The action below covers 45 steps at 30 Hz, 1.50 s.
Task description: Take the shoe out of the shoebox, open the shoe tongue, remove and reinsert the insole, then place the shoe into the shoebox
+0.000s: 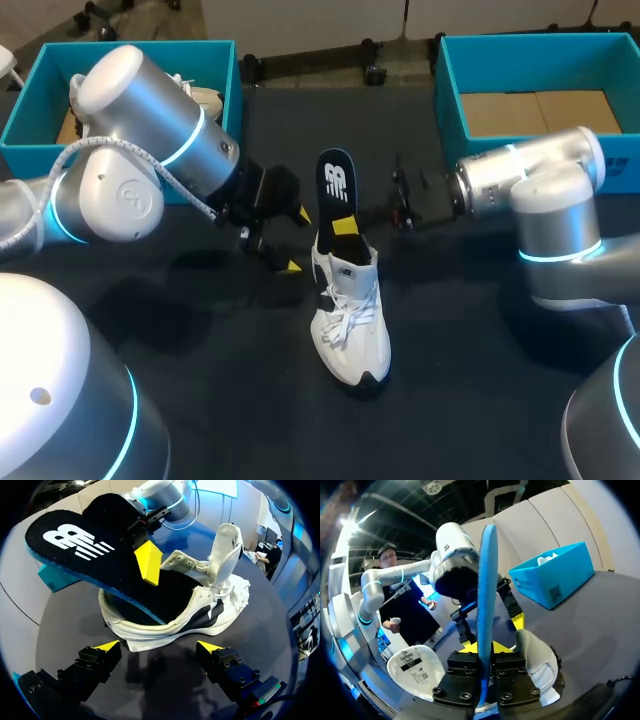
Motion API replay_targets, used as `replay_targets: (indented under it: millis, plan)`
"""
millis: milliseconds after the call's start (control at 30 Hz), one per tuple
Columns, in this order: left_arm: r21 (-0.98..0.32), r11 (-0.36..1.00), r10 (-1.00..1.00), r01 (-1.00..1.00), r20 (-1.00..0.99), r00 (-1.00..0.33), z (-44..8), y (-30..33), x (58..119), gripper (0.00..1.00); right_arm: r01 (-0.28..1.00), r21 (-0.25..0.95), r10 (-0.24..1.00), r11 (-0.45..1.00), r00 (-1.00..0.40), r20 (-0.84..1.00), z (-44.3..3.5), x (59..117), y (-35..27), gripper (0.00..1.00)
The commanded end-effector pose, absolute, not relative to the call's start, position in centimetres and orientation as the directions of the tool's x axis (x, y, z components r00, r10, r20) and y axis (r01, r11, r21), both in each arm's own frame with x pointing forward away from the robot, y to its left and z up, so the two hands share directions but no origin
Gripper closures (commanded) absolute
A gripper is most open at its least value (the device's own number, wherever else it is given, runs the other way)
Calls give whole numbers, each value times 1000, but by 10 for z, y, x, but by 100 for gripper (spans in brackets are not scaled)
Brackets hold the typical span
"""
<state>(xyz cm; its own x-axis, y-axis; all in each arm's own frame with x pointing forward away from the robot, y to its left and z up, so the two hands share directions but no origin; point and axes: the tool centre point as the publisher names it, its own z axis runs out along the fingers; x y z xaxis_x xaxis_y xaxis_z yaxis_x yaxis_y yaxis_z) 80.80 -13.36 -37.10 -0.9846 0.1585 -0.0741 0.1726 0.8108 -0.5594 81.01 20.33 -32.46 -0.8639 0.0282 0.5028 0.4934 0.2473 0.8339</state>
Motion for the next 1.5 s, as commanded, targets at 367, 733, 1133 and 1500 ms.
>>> replay_targets:
  millis: [367, 733, 1133, 1500]
  plan:
    - [-560, 812, 142, 163, -82, -986, -371, -131, 805, 0, 564, 770, 6, 297, -808, 589, -340, 798, 198, 100]
    - [-555, 815, 143, 168, -89, -986, -369, -130, 807, 0, 609, 724, 5, 322, -766, 643, -353, 781, 204, 100]
    - [-556, 814, 143, 169, -89, -986, -370, -130, 808, 0, 551, 764, 37, 336, -818, 574, -330, 799, 199, 78]
    - [-555, 814, 146, 171, -91, -985, -369, -130, 808, 0, 557, 753, 25, 350, -809, 587, -337, 809, 200, 100]
